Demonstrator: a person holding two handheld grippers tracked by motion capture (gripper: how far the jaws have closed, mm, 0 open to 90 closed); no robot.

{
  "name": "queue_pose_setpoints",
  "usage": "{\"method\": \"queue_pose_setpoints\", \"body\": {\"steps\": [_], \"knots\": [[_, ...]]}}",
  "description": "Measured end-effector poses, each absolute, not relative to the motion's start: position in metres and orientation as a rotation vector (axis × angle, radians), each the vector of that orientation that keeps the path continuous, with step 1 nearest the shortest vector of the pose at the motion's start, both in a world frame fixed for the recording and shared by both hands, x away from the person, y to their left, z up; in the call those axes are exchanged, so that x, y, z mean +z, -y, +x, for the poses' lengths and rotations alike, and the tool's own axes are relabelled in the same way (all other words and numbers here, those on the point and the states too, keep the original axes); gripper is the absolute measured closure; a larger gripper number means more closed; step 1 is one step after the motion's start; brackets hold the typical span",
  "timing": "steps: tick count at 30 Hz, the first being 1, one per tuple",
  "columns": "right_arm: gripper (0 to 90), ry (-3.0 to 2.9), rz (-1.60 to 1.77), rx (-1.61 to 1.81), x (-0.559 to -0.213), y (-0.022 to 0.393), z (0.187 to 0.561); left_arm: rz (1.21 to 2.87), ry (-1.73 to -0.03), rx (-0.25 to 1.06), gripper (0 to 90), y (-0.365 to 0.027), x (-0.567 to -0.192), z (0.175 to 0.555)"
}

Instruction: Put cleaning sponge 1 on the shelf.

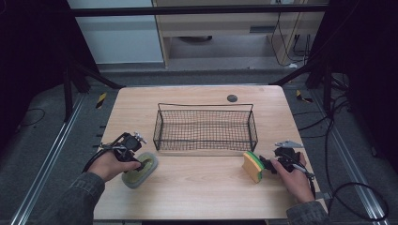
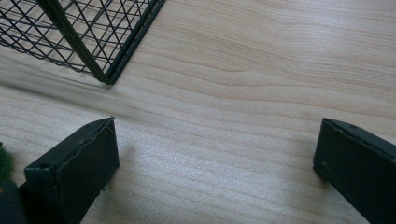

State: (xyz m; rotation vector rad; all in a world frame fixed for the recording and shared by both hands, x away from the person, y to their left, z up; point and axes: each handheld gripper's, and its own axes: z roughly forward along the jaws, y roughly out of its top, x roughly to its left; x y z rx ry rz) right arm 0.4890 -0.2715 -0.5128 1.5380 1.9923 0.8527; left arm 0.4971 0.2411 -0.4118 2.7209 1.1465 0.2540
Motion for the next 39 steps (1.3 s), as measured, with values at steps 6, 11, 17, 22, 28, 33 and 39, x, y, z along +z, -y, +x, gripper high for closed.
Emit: {"method": "queue_pose_setpoints", "body": {"steps": [6,11,17,22,28,33,39], "knots": [[0.4,-1.994,1.536,0.851,-0.513,0.272,0.489,2.746,-1.165,0.239,38.2,-0.238,-0.419,0.501],[0.4,-1.993,1.534,0.85,-0.513,0.272,0.489,2.739,-1.169,0.217,41.9,-0.236,-0.421,0.503],[0.4,-1.993,1.534,0.85,-0.513,0.272,0.489,2.733,-1.184,0.22,44.3,-0.238,-0.424,0.506],[0.4,-1.993,1.534,0.85,-0.513,0.272,0.489,2.747,-1.186,0.202,46.2,-0.239,-0.428,0.507],[0.5,-1.988,1.538,0.854,-0.513,0.271,0.489,2.739,-1.199,0.186,49.4,-0.242,-0.431,0.508],[0.5,-1.988,1.538,0.854,-0.513,0.271,0.489,2.731,-1.195,0.193,52.2,-0.243,-0.432,0.508],[0.5,-1.988,1.537,0.853,-0.513,0.271,0.489,2.722,-1.185,0.189,55.4,-0.244,-0.432,0.509]]}}
